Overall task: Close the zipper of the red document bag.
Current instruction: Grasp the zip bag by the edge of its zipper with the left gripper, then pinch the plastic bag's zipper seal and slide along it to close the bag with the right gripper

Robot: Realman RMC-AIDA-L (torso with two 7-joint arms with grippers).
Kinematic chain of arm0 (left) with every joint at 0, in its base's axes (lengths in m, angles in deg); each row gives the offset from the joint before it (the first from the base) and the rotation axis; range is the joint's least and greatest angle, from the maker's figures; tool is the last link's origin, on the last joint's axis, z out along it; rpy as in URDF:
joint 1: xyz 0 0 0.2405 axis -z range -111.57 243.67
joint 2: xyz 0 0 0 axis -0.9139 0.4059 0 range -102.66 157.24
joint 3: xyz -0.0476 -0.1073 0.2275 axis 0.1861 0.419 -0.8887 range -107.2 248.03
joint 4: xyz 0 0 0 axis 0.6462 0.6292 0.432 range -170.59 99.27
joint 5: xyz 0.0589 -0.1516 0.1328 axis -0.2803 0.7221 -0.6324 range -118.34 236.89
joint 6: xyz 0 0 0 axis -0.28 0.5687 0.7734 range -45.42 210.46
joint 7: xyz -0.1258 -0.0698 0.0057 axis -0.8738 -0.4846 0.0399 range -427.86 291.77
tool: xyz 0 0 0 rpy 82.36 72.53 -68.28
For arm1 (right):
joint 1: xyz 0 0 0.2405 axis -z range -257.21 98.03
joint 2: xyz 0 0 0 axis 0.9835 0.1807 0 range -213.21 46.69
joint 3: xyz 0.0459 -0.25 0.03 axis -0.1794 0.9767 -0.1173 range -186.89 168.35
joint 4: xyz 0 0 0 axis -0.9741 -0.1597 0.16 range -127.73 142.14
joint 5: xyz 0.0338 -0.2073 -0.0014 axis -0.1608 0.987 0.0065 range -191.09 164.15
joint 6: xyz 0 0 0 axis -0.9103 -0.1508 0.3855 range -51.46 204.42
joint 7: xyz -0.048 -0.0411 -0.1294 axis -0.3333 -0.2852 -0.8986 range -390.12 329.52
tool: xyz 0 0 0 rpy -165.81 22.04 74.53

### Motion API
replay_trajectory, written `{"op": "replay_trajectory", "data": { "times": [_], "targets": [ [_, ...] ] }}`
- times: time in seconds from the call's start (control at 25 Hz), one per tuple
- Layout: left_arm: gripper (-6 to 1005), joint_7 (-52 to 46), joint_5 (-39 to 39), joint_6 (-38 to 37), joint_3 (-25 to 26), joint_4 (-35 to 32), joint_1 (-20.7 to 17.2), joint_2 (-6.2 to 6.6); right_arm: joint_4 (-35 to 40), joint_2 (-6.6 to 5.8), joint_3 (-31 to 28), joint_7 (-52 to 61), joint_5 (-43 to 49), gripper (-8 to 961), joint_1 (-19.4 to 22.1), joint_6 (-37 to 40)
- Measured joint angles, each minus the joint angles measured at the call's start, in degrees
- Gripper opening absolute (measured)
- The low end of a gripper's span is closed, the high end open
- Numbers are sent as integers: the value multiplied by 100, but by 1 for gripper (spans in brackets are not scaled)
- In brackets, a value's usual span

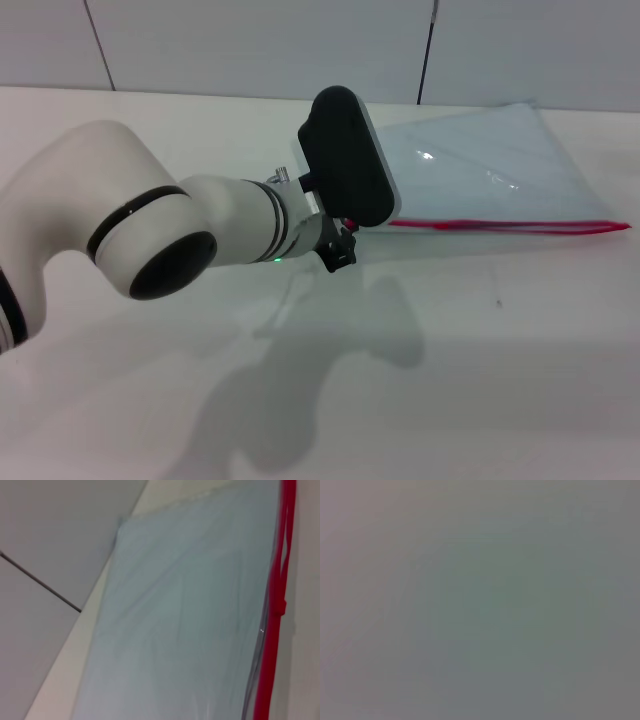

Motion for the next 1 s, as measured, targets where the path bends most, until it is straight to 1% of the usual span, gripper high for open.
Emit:
{"op": "replay_trajectory", "data": {
  "times": [0.28, 0.8, 0.88, 1.0],
  "targets": [
    [69, -99, -5, 8, 144, 59, 5, 0, 12, -9, 31, 211, 19, 513, 0, 0],
    [64, -494, -12, -6, 314, 140, 5, 0, 14, -9, 44, 303, 21, 513, -7, 16],
    [63, -526, -22, -16, 347, 265, -18, 4, 22, -15, 59, 444, 27, 513, -4, 44],
    [61, -518, -159, -81, 436, 698, -197, 16, 210, -32, 183, 889, 151, 513, 81, 164]
  ]
}}
